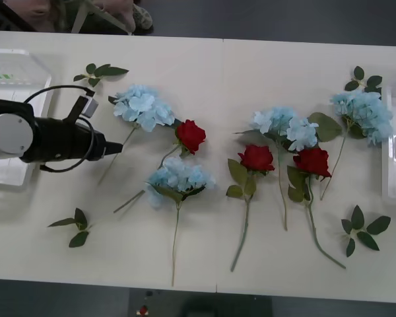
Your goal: Put the red flowers into the right box and the blue flowers into the left box
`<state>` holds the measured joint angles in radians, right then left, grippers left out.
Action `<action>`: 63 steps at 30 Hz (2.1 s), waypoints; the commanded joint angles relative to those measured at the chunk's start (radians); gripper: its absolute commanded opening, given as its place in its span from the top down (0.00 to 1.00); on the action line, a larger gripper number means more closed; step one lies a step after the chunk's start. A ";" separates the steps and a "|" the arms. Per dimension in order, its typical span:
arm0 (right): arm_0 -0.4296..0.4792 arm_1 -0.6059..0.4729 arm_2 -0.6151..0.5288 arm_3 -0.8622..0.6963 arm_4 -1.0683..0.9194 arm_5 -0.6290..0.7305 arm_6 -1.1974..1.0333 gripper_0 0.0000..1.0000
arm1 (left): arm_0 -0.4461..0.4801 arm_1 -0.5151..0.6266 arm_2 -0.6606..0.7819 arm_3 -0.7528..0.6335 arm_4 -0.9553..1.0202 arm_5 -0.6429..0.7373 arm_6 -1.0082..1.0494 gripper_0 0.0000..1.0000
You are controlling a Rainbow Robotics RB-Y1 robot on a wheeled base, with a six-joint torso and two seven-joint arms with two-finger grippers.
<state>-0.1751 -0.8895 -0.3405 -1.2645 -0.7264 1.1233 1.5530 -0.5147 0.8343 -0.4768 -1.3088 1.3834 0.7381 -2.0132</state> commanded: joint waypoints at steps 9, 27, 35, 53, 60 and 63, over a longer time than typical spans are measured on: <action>-0.053 -0.031 0.067 0.004 0.028 -0.011 0.061 0.00 | -0.255 -0.070 -0.175 0.218 -0.072 -0.013 -0.024 0.00; -0.145 0.181 -0.184 -0.260 -0.113 0.366 0.032 0.00 | -0.326 -0.136 -0.307 0.309 -0.109 -0.069 -0.032 0.87; -0.228 0.333 -0.092 -0.259 0.031 0.332 -0.034 0.00 | -0.326 -0.136 -0.312 0.309 -0.138 -0.069 -0.039 1.00; -0.271 0.504 0.032 -0.164 0.308 0.185 -0.163 0.00 | -0.324 0.218 -0.051 -0.093 0.040 0.363 -0.003 1.00; -0.297 0.503 0.064 -0.058 0.329 0.093 -0.160 0.00 | -0.157 0.413 0.216 -0.099 0.103 0.523 -0.001 1.00; -0.297 0.503 0.067 -0.041 0.337 0.081 -0.159 0.00 | -0.047 0.439 0.360 -0.067 0.085 0.557 -0.013 1.00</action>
<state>-0.4480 -0.3721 -0.2666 -1.2934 -0.3959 1.2110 1.4339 -0.6642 1.2399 -0.2339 -1.4016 1.4834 1.2679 -2.0131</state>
